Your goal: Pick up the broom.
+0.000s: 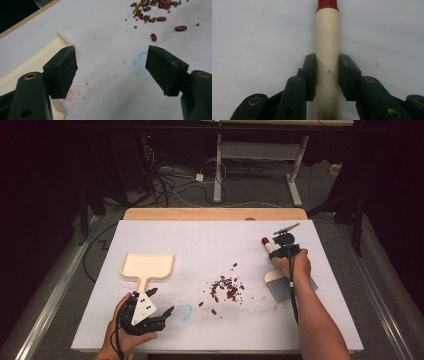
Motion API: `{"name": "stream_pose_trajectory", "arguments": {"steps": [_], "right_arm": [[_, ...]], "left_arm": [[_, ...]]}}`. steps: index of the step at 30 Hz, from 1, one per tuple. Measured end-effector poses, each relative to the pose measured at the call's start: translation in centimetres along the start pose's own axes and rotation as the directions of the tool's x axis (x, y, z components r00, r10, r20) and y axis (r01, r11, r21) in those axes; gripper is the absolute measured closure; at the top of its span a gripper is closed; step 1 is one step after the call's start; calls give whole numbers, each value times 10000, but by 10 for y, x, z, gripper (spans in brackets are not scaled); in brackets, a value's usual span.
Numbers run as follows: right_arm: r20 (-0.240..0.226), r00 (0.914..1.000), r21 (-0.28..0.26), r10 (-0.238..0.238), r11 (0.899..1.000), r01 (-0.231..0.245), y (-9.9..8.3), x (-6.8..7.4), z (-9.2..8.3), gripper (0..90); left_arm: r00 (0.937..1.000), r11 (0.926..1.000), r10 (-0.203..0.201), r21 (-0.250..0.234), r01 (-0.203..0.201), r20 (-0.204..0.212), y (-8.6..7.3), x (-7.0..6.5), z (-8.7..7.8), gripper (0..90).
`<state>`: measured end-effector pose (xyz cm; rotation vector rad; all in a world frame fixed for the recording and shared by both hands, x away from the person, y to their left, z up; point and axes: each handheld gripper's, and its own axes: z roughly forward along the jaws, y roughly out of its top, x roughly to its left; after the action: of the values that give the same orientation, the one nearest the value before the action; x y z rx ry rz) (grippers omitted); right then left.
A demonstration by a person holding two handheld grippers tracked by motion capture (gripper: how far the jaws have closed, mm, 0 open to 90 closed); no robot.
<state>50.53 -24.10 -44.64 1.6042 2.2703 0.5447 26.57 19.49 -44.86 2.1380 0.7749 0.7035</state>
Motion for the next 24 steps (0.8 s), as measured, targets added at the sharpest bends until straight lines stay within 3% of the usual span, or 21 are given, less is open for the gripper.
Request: {"name": "stream_pose_trajectory", "arguments": {"steps": [3, 7, 13, 17, 20, 24], "right_arm": [[25, 10000, -94, -62, 9999, 62, -2, 1, -1, 705], [-288, 9994, -172, -201, 9997, 196, -4, 0, -4, 706], [-569, 9976, -1328, -396, 9906, 318, -14, -4, -26, 707], [-882, 9948, -2323, -518, 9722, 300, -22, -6, -48, 707], [-961, 9922, -3080, -797, 9503, 465, -29, -4, -64, 707], [-1386, 9870, -3943, -811, 9187, 201, -41, -6, -82, 707]], "left_arm": [[10000, 10000, 14, 53, -15, 5, 0, 0, 2, 245], [10000, 9999, 8, 114, -8, -45, 0, 1, 2, 245], [9996, 9999, -135, 66, 136, -240, -2, 5, -2, 246], [9990, 9998, -191, -80, 188, -416, -3, 8, -5, 245], [9986, 9997, -204, -114, 199, -497, -3, 9, -6, 245], [9986, 9995, -230, -233, 219, -485, -3, 11, -8, 245]]}}
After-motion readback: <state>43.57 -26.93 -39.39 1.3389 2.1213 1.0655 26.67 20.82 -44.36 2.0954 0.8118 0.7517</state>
